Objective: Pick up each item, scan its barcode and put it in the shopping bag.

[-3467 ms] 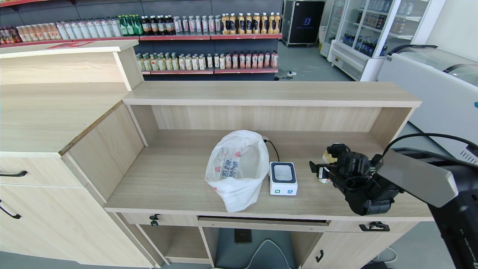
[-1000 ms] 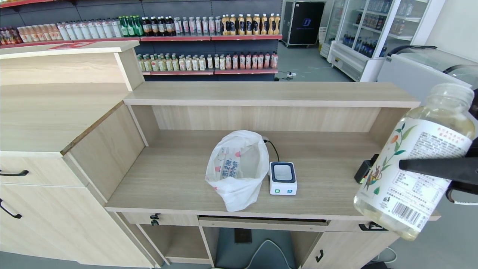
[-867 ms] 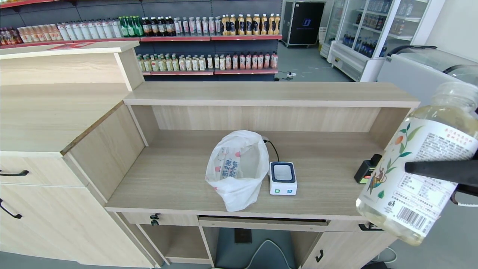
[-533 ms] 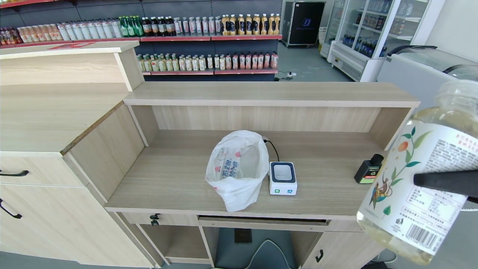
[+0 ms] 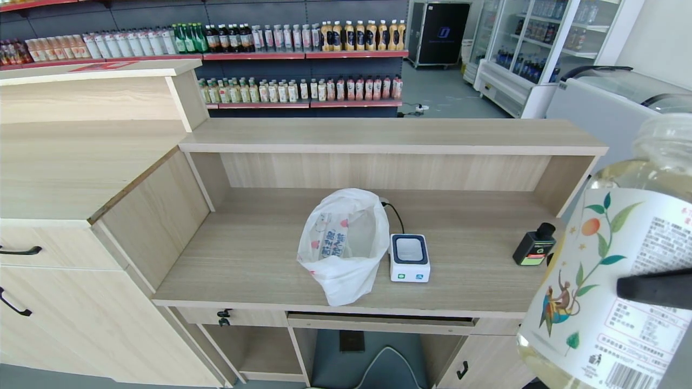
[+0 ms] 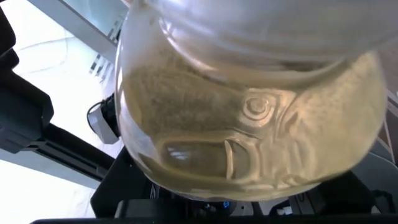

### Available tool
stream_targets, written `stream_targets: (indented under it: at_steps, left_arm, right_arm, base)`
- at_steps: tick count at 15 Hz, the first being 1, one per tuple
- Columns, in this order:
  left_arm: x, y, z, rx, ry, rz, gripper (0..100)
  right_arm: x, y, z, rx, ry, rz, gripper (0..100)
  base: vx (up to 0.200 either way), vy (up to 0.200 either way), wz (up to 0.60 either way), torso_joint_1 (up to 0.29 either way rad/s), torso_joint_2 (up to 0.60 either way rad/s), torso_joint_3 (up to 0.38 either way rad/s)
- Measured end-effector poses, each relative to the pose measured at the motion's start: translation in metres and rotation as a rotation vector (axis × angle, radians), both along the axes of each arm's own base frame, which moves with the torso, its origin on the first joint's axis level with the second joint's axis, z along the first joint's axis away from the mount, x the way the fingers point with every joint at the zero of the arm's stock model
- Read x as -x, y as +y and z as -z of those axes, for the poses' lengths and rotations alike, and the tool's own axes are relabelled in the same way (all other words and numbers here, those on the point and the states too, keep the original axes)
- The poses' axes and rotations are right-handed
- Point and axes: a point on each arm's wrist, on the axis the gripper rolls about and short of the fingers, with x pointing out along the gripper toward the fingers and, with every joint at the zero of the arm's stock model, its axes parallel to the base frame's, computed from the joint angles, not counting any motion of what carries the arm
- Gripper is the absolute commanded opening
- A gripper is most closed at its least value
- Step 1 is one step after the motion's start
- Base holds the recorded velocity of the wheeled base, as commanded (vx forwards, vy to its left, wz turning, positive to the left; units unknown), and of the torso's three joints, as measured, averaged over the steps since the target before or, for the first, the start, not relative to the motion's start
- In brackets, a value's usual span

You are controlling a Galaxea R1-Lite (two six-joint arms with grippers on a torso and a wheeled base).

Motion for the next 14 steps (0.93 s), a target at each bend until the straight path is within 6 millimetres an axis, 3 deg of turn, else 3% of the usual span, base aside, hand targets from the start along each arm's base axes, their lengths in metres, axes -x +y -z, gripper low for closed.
stream_targets:
  at_steps: [10, 14]
  left_arm:
    - [0.000, 0.000, 0.000, 0.000, 0.000, 0.000, 100]
    - [0.000, 0.000, 0.000, 0.000, 0.001, 0.000, 100]
  right_arm:
    - [-0.001, -0.004, 0.004, 0.011, -0.033, 0.038, 0]
    - [-0.028, -0.007, 0.018, 0.169, -0.265, 0.350, 0]
  base:
    - [0.000, 0.000, 0.00, 0.000, 0.00, 0.000]
    - [0.000, 0.000, 0.00, 0.000, 0.00, 0.000]
